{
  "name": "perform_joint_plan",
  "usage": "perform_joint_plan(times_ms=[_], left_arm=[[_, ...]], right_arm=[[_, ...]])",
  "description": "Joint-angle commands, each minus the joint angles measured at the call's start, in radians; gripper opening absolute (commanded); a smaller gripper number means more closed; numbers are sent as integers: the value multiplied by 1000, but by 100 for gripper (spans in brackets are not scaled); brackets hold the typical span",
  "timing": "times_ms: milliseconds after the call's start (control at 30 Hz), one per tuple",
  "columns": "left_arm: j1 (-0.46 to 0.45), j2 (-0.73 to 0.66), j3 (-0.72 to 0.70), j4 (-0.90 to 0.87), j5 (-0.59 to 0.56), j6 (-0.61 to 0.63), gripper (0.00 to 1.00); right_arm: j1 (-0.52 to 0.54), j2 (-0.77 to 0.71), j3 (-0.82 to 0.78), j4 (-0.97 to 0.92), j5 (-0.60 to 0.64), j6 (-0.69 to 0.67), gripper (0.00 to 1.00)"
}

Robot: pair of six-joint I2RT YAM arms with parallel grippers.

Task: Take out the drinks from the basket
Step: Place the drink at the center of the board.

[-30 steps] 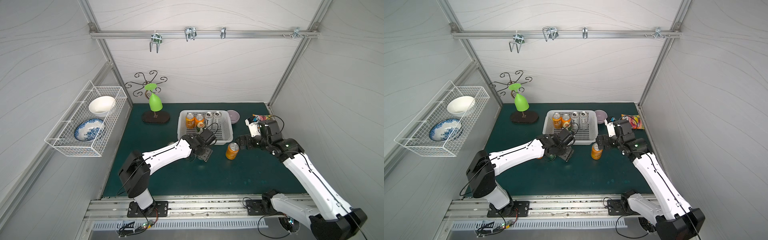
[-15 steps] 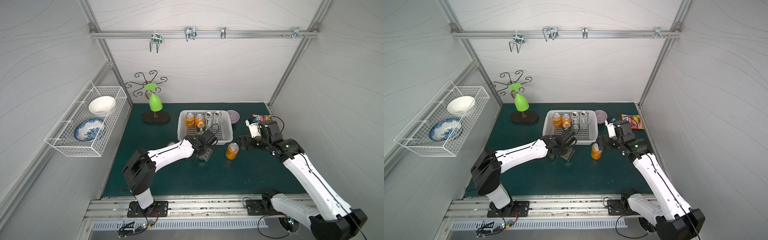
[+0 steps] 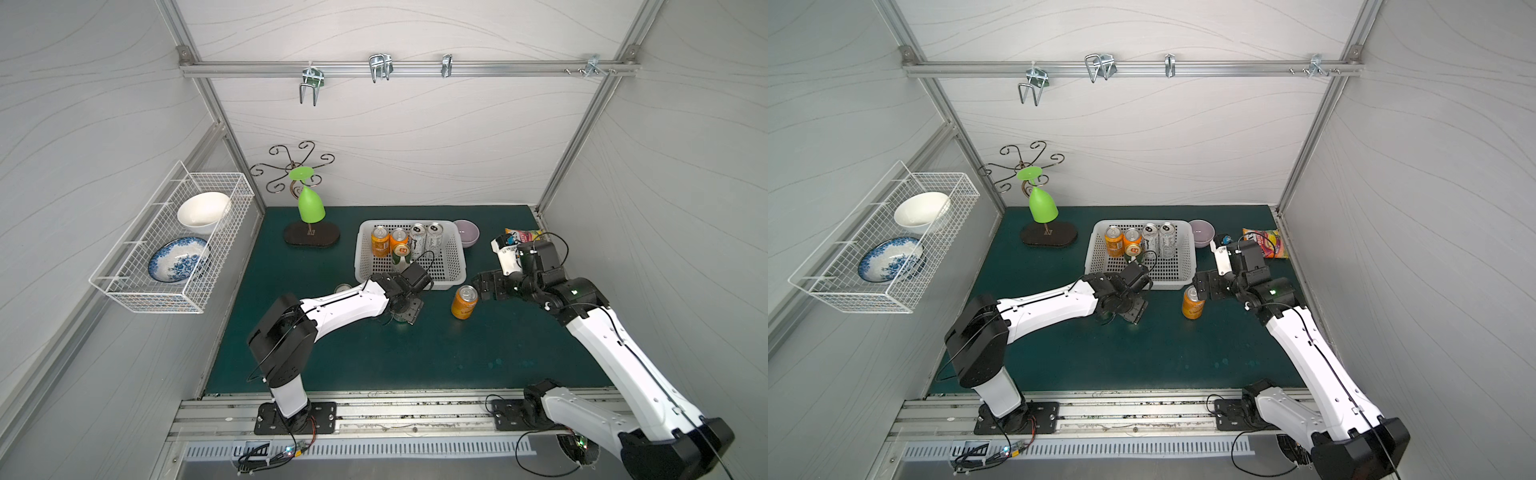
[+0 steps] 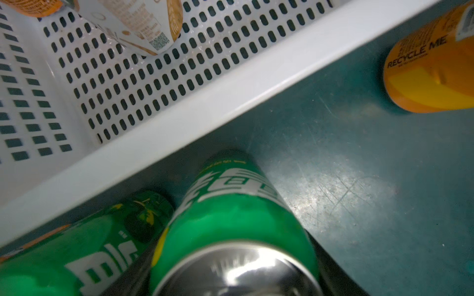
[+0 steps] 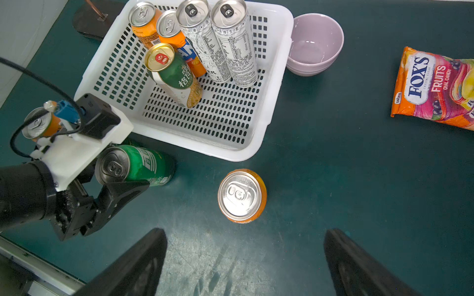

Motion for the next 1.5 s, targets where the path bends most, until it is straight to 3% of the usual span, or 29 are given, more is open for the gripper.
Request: perform_joint_plan(times_ms=[0,633,1100,1467], left_arm=[[9,7,15,80,-1,-16,49],[43,22,19,100,32,-26,52],[44,-22,62,20,40,-17,76],[44,-56,93,-23,34,-10,84]], right_arm=[[-5,-11,-6,3,-10,-5,99],[-5,-10,-23,15,-19,-4,99],[-5,-9,-27,21,-27,3,99],[-5,-14,-23,16,-27,1,99]])
